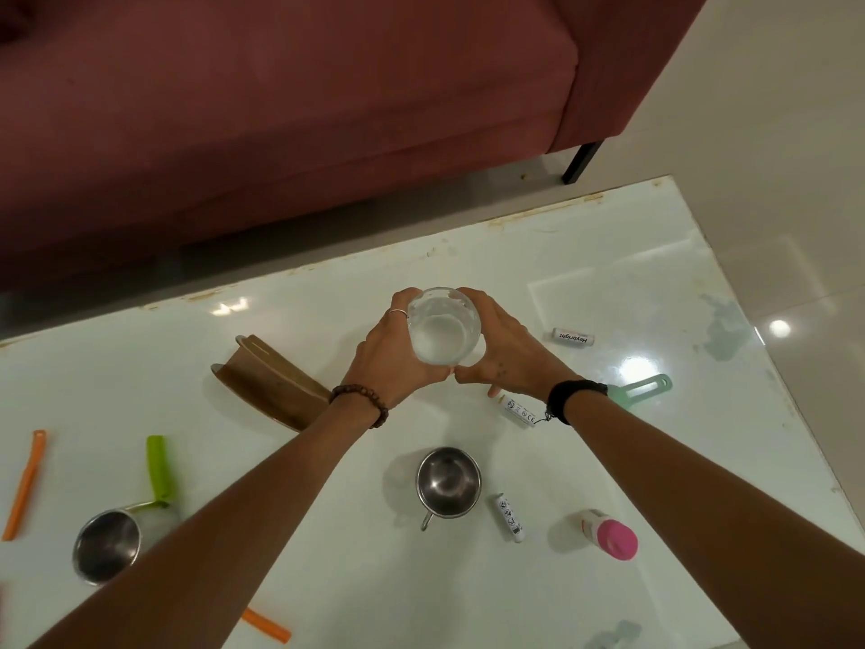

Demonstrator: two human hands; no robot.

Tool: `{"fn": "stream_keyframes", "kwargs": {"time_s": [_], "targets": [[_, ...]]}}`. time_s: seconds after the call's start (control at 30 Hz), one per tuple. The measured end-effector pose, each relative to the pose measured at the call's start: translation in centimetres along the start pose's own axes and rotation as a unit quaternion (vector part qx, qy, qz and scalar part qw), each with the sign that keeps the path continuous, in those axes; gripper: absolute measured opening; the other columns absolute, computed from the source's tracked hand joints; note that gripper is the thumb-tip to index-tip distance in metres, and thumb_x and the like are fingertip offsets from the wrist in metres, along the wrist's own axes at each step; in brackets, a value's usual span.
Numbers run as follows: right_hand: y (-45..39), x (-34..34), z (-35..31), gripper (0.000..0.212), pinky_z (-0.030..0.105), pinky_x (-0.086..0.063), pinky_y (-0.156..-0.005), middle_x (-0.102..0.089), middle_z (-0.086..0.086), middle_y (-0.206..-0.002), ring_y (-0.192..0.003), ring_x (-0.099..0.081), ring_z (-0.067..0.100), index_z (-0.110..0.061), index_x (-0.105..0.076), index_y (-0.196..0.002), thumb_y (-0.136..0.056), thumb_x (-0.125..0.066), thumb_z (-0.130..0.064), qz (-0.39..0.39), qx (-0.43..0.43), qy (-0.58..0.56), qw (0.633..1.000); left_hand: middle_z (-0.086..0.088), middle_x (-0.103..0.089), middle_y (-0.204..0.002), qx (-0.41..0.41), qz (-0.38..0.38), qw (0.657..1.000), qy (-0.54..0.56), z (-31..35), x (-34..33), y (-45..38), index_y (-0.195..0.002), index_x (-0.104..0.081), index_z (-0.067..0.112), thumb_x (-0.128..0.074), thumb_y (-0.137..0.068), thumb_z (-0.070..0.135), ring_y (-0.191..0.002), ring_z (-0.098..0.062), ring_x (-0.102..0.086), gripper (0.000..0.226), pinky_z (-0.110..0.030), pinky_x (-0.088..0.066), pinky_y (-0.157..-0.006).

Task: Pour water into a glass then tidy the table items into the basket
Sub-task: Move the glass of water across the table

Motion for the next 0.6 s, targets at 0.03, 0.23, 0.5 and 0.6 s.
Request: {"fn": "stream_keyframes", "kwargs": {"time_s": [0.03, 0.23, 0.5, 0.6], "targets": [[-0.09, -0.06, 0.12, 0.089, 0.020, -0.052, -0.050, -0.038, -0.003, -0.133, -0.111, -0.048, 0.021, -0.028, -0.024, -0.137, -0.065, -0.075, -0.018, -0.002, 0.001, -0.006, 1.000, 0.014, -0.047, -0.104, 0.003, 0.005, 1.000, 0.001, 0.01, -0.01, -0.01, -0.126, -0.033, 0.028, -0.083, -0.057, 0.032, -0.090, -0.010, -0.049, 0.086, -0.017, -0.039, -0.073], [-0.29, -0.48, 0.78, 0.088, 0.020, -0.051, -0.040, -0.036, -0.009, -0.132, -0.105, -0.050, 0.019, -0.036, -0.024, -0.135, -0.065, -0.074, -0.017, -0.015, -0.028, -0.065, 0.997, 0.009, -0.049, -0.104, 0.038, 0.004, 0.999, 0.013, 0.17, -0.05, 0.15, -0.127, -0.031, 0.027, -0.084, -0.055, 0.029, -0.090, -0.013, -0.049, 0.089, -0.025, -0.042, -0.075], [0.17, -0.78, 0.72, 0.083, 0.024, -0.055, -0.052, -0.043, -0.014, -0.123, -0.095, -0.057, 0.016, -0.038, -0.028, -0.133, -0.067, -0.072, -0.014, 0.005, -0.057, -0.083, 0.995, -0.004, -0.054, -0.121, 0.066, -0.007, 0.997, 0.045, 0.75, -0.44, 0.29, -0.132, -0.028, 0.024, -0.083, -0.057, 0.019, -0.104, -0.025, -0.055, 0.093, -0.033, -0.048, -0.084], [0.17, -0.79, 0.66, 0.093, 0.027, -0.045, -0.087, -0.040, -0.008, -0.132, -0.115, -0.047, 0.018, -0.028, -0.021, -0.140, -0.068, -0.075, -0.007, 0.019, -0.051, -0.084, 0.995, -0.006, -0.042, -0.139, 0.071, -0.004, 0.994, 0.077, 0.97, -0.83, 0.92, -0.140, -0.019, 0.023, -0.083, -0.062, 0.017, -0.125, -0.027, -0.044, 0.101, -0.038, -0.042, -0.103]]}}
Point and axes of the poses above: each hand's wrist, its own y-axis away from the middle knuckle, its own x-axis out of the back of the hand, z = x × y, the point moved 4 cm from there along -y, towards the middle knuckle
